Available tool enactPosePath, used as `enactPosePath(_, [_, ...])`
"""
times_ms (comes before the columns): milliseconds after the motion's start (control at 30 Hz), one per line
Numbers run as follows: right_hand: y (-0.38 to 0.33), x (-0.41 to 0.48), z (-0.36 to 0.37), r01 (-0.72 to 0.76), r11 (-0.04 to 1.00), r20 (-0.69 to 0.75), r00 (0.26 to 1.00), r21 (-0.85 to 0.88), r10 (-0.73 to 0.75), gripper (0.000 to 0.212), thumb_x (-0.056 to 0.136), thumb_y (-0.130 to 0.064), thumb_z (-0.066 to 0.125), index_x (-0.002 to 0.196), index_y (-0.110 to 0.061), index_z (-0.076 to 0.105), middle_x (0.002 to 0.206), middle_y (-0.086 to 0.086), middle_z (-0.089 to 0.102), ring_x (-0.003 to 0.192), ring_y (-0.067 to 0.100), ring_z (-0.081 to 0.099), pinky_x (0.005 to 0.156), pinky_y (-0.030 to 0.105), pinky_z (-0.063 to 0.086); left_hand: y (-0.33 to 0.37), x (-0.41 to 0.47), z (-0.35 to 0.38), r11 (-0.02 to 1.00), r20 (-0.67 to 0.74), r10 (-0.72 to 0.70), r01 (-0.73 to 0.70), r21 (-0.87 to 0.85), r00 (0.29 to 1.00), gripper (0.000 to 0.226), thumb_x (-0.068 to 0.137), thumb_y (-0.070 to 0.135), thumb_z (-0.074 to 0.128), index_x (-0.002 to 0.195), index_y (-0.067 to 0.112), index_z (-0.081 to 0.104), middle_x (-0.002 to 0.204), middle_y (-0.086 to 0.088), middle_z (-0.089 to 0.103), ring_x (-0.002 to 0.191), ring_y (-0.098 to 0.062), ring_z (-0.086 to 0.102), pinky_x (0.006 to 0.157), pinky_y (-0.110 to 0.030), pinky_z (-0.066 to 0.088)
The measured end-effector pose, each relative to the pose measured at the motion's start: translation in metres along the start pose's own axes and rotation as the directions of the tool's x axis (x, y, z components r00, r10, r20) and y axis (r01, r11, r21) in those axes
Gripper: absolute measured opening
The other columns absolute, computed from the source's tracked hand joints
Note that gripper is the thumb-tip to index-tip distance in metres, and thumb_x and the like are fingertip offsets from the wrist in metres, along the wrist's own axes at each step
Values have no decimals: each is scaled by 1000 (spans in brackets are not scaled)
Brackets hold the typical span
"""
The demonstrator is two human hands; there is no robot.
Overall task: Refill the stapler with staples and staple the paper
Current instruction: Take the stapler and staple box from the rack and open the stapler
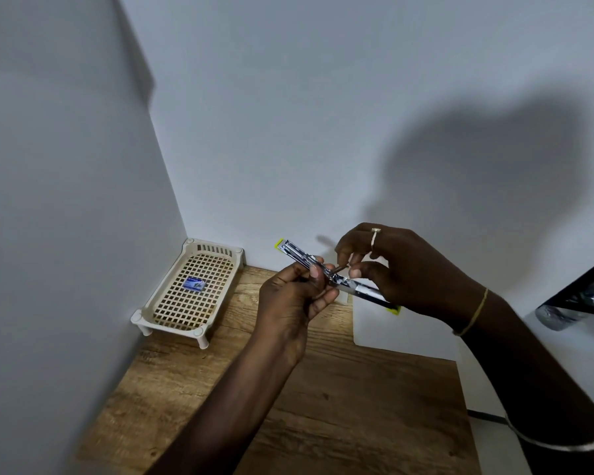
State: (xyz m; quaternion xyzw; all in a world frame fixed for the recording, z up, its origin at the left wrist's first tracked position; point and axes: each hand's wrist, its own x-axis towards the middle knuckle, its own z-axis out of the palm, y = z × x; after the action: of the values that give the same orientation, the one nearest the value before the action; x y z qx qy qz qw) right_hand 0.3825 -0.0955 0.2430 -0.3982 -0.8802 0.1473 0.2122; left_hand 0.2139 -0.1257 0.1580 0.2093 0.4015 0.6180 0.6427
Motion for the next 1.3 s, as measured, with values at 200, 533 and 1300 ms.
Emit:
enactPosePath(200, [2, -13, 9, -53, 992, -130, 989, 113, 67, 43, 83, -49, 70, 121, -32, 59, 110, -19, 70, 94, -3, 68, 83, 25, 55, -4, 9, -10, 997, 30, 55, -54, -53, 998, 41, 92, -10, 59, 77, 21, 83, 77, 5, 76, 78, -12, 76, 68, -26, 60])
enactPosePath(533, [24, -30, 57, -168, 973, -193, 961, 160, 198, 32, 81, -34, 81, 109, -33, 64, 89, -23, 74, 86, -4, 69, 80, 19, 51, -24, 17, -41, 988, 92, 157, -157, 0, 983, 15, 86, 4, 73, 81, 17, 79, 90, -5, 78, 89, -23, 76, 76, -33, 61])
enactPosePath(1300, [110, -112, 280, -512, 825, -126, 859, -240, 496, 31, 70, -18, 81, 99, -26, 74, 101, -3, 62, 98, 22, 55, 80, 38, 36, -137, 58, -191, 323, 194, 125, -225, 919, 973, 25, 72, 21, 91, 95, 24, 81, 81, 6, 72, 75, -7, 68, 69, -28, 54])
